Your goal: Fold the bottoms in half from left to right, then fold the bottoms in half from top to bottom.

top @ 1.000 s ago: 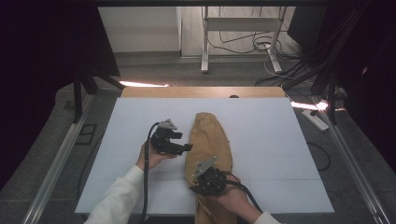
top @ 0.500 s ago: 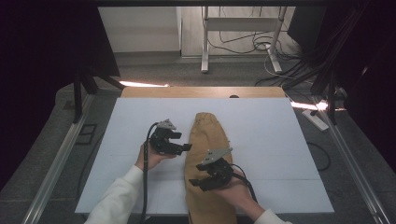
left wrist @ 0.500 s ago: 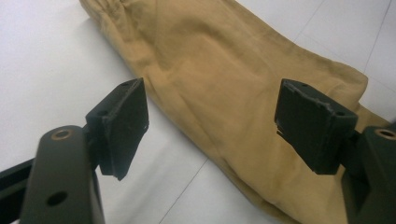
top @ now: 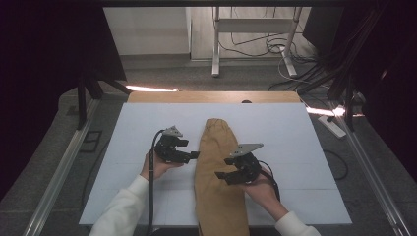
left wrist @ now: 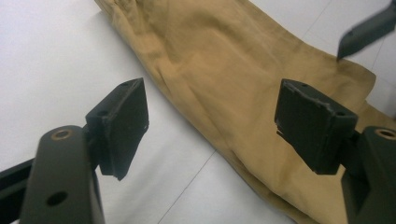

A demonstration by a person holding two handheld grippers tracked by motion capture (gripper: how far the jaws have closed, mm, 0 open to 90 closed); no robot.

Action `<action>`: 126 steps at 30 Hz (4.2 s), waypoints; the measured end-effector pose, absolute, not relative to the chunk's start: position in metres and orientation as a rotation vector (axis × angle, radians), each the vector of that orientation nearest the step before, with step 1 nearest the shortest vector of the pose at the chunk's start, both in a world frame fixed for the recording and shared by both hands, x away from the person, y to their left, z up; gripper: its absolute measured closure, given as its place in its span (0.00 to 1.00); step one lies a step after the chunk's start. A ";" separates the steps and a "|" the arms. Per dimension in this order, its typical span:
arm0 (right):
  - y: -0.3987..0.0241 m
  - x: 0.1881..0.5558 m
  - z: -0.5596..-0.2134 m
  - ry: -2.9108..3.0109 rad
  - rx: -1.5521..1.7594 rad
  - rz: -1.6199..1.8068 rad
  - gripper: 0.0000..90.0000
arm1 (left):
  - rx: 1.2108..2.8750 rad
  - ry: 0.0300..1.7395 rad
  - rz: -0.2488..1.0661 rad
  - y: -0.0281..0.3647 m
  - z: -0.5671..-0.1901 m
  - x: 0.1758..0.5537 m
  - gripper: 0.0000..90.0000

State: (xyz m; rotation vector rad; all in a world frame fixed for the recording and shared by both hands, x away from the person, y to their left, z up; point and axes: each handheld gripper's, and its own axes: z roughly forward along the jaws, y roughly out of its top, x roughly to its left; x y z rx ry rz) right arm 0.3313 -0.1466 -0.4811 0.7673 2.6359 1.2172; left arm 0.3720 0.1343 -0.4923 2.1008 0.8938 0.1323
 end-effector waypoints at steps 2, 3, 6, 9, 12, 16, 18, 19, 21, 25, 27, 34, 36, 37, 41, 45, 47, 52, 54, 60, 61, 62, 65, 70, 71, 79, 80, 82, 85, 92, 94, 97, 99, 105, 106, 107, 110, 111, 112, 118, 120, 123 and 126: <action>-0.152 0.335 -0.481 2.629 0.794 1.214 0.42 | 2.100 0.893 0.130 0.134 -0.492 0.372 0.28; -0.154 0.337 -0.481 2.625 0.801 1.212 0.42 | 2.101 0.892 0.131 0.134 -0.492 0.372 0.29; -0.161 0.343 -0.481 2.612 0.830 1.207 0.42 | 2.099 0.893 0.131 0.134 -0.492 0.372 0.28; -0.165 0.346 -0.481 2.608 0.857 1.198 0.42 | 2.100 0.895 0.134 0.134 -0.492 0.372 0.28; -0.168 0.348 -0.480 2.601 0.859 1.196 0.42 | 2.101 0.894 0.137 0.134 -0.492 0.371 0.28; -0.171 0.351 -0.480 2.589 0.870 1.195 0.42 | 2.101 0.892 0.138 0.133 -0.492 0.372 0.28; -0.173 0.352 -0.480 2.586 0.877 1.192 0.42 | 2.097 0.896 0.136 0.133 -0.492 0.373 0.28; -0.173 0.353 -0.480 2.584 0.879 1.194 0.42 | 2.098 0.896 0.136 0.133 -0.492 0.374 0.28; -0.175 0.354 -0.480 2.586 0.884 1.190 0.42 | 2.097 0.901 0.137 0.134 -0.493 0.375 0.28; -0.177 0.358 -0.480 2.574 0.892 1.179 0.42 | 2.096 0.909 0.144 0.134 -0.494 0.378 0.28; -0.178 0.361 -0.480 2.563 0.914 1.186 0.42 | 2.098 0.911 0.144 0.133 -0.494 0.379 0.28; -0.176 0.375 -0.477 2.542 0.925 1.162 0.42 | 2.100 0.938 0.150 0.129 -0.496 0.394 0.28; -0.176 0.381 -0.477 2.533 0.929 1.147 0.42 | 2.091 0.950 0.151 0.127 -0.496 0.401 0.28; -0.175 0.384 -0.477 2.527 0.936 1.143 0.42 | 2.093 0.955 0.151 0.126 -0.496 0.404 0.28; -0.176 0.397 -0.480 2.515 0.969 1.138 0.42 | 2.090 0.976 0.144 0.121 -0.499 0.417 0.28; -0.179 0.406 -0.482 2.510 1.003 1.145 0.42 | 2.100 0.987 0.131 0.117 -0.505 0.423 0.28; -0.179 0.409 -0.482 2.506 1.015 1.139 0.42 | 2.104 0.987 0.120 0.114 -0.507 0.425 0.28; -0.179 0.417 -0.485 2.503 1.026 1.122 0.42 | 2.115 0.979 0.116 0.108 -0.509 0.429 0.27; -0.180 0.421 -0.487 2.503 1.040 1.125 0.41 | 2.121 0.981 0.120 0.107 -0.511 0.431 0.27; -0.179 0.436 -0.488 2.497 1.060 1.130 0.40 | 2.120 0.990 0.133 0.103 -0.514 0.440 0.27; -0.179 0.439 -0.489 2.489 1.066 1.133 0.40 | 2.116 0.995 0.134 0.103 -0.515 0.441 0.27; -0.177 0.442 -0.490 2.492 1.071 1.125 0.40 | 2.114 0.999 0.132 0.103 -0.515 0.442 0.27; -0.174 0.447 -0.491 2.494 1.067 1.123 0.40 | 2.113 0.997 0.137 0.101 -0.515 0.444 0.27; -0.170 0.452 -0.498 2.502 1.057 1.075 0.40 | 2.128 1.009 0.126 0.100 -0.521 0.446 0.27; -0.170 0.453 -0.500 2.505 1.062 1.071 0.40 | 2.132 1.015 0.121 0.100 -0.522 0.447 0.27; -0.173 0.460 -0.512 2.514 1.082 1.043 0.39 | 2.143 1.032 0.128 0.100 -0.527 0.448 0.26; -0.172 0.460 -0.513 2.520 1.079 1.040 0.39 | 2.147 1.035 0.125 0.100 -0.528 0.448 0.26; -0.169 0.460 -0.518 2.541 1.071 1.009 0.39 | 2.154 1.039 0.126 0.100 -0.530 0.449 0.26; -0.167 0.460 -0.521 2.553 1.060 0.986 0.38 | 2.162 1.034 0.127 0.098 -0.531 0.448 0.26; -0.166 0.459 -0.521 2.563 1.041 0.979 0.38 | 2.172 1.038 0.119 0.097 -0.535 0.448 0.26; -0.165 0.458 -0.521 2.570 1.031 0.986 0.38 | 2.173 1.033 0.112 0.097 -0.535 0.447 0.26; -0.164 0.457 -0.521 2.585 1.009 0.995 0.45 | 2.171 1.016 0.089 0.097 -0.534 0.446 0.36; -0.163 0.456 -0.521 2.596 0.993 0.999 0.52 | 2.168 1.008 0.073 0.096 -0.534 0.444 0.43; -0.163 0.455 -0.520 2.621 0.983 1.015 0.80 | 2.176 0.978 0.033 0.094 -0.534 0.441 0.70; -0.164 0.455 -0.520 2.626 0.979 1.014 0.83 | 2.178 0.975 0.031 0.094 -0.534 0.441 0.75; -0.164 0.454 -0.520 2.631 0.972 1.019 0.87 | 2.181 0.971 0.029 0.095 -0.534 0.441 0.79; -0.164 0.453 -0.519 2.635 0.951 1.025 0.89 | 2.176 0.967 0.013 0.096 -0.535 0.441 0.86; -0.163 0.453 -0.519 2.634 0.941 1.023 0.90 | 2.176 0.965 0.013 0.096 -0.535 0.441 0.87; -0.163 0.453 -0.519 2.632 0.932 1.014 0.90 | 2.179 0.960 0.015 0.096 -0.534 0.441 0.88; -0.161 0.450 -0.516 2.620 0.897 0.992 0.92 | 2.176 0.946 0.040 0.096 -0.530 0.439 0.92; -0.161 0.450 -0.514 2.613 0.890 0.992 0.93 | 2.171 0.935 0.050 0.098 -0.528 0.439 0.93; -0.162 0.449 -0.512 2.600 0.891 1.006 0.93 | 2.160 0.926 0.059 0.100 -0.525 0.438 0.93; -0.162 0.448 -0.509 2.589 0.877 1.014 0.93 | 2.154 0.921 0.069 0.101 -0.523 0.437 0.93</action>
